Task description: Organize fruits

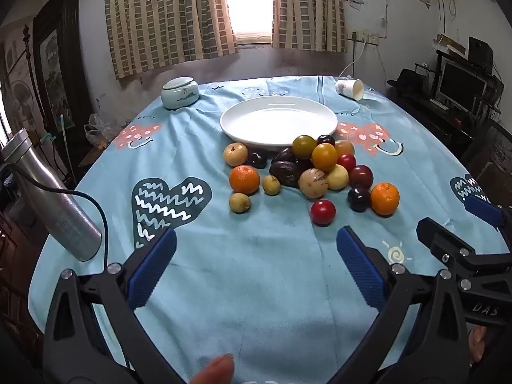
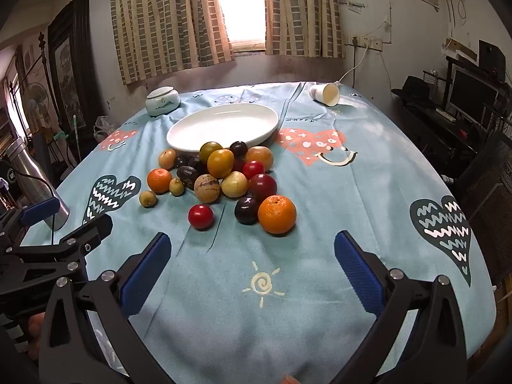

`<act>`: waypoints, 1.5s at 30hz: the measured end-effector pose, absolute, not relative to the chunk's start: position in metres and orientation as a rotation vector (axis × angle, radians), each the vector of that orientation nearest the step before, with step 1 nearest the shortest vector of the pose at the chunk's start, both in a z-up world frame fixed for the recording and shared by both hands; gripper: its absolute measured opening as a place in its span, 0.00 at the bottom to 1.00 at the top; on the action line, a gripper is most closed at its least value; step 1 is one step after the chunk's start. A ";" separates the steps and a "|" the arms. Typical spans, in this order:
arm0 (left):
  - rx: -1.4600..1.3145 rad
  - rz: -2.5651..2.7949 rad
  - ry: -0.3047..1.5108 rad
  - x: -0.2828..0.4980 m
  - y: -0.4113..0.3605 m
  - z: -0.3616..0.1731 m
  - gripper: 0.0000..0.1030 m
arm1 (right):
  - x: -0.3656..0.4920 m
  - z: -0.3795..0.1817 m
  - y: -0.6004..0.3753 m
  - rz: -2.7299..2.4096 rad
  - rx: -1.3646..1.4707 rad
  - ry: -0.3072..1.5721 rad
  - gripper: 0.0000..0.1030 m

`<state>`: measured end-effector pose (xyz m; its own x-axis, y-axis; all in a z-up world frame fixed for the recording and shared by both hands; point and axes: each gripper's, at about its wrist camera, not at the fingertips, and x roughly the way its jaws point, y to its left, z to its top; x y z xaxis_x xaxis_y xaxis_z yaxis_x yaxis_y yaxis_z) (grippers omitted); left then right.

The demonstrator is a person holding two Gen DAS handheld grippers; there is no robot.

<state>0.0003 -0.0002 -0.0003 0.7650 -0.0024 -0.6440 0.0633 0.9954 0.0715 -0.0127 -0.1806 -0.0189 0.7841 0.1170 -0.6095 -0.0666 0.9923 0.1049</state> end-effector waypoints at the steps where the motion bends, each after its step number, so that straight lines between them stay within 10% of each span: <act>1: 0.090 -0.038 0.702 0.001 0.000 -0.001 0.98 | -0.013 -0.019 -0.181 0.099 0.078 0.663 0.99; 45: 0.070 -0.028 0.732 0.005 0.006 -0.012 0.98 | -0.015 -0.020 -0.178 0.103 0.086 0.672 0.99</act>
